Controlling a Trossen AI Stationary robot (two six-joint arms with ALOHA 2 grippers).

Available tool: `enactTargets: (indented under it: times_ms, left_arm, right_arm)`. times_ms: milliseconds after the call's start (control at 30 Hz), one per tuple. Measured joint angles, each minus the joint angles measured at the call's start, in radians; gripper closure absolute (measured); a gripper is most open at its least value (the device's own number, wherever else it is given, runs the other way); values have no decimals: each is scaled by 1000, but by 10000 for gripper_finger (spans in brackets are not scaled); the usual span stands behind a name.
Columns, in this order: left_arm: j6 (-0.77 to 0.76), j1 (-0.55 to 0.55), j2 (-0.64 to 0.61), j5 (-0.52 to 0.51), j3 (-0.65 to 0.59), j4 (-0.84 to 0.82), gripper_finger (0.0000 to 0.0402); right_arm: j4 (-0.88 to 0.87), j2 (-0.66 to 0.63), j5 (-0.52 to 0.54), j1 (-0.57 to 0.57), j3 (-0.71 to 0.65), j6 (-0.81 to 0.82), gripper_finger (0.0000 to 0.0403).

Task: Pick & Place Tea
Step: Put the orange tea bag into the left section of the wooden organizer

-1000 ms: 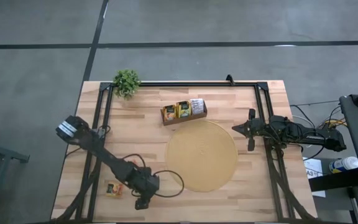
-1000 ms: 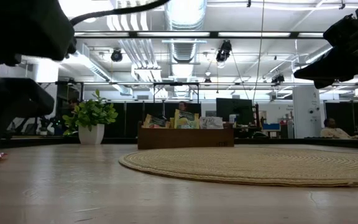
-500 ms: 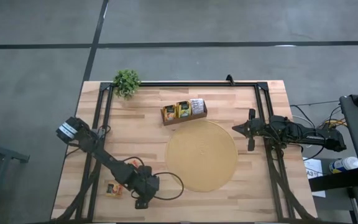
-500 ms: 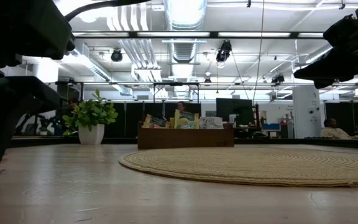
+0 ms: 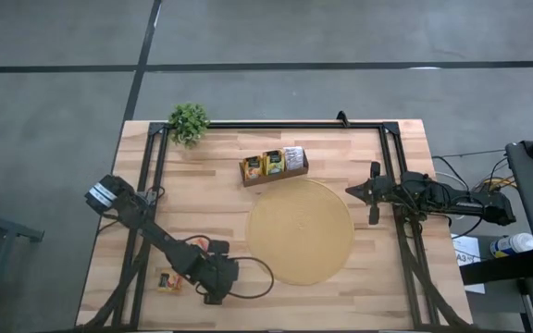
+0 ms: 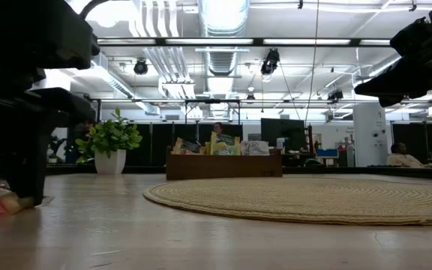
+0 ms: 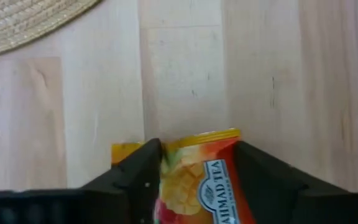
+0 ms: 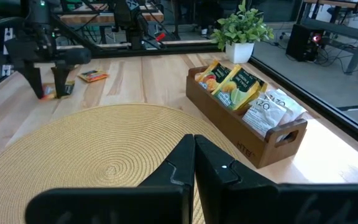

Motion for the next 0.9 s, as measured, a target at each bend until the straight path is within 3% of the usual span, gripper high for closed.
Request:
enactTargets:
  times_ms: [267,467,633,900]
  left_arm:
    - [41,0,-4,-15,0,-13,377]
    - [87,3,-43,-33,11,-106,386]
    - [173,29,-121,-114,24,-234,388]
    - [256,178,-248,-167,22,-319,388]
  right_arm:
    - [0,0,0,0,0,0,394]
    - [0,0,0,0,0,0,394]
    - [0,0,0,0,0,0,394]
    - [0,0,0,0,0,0,394]
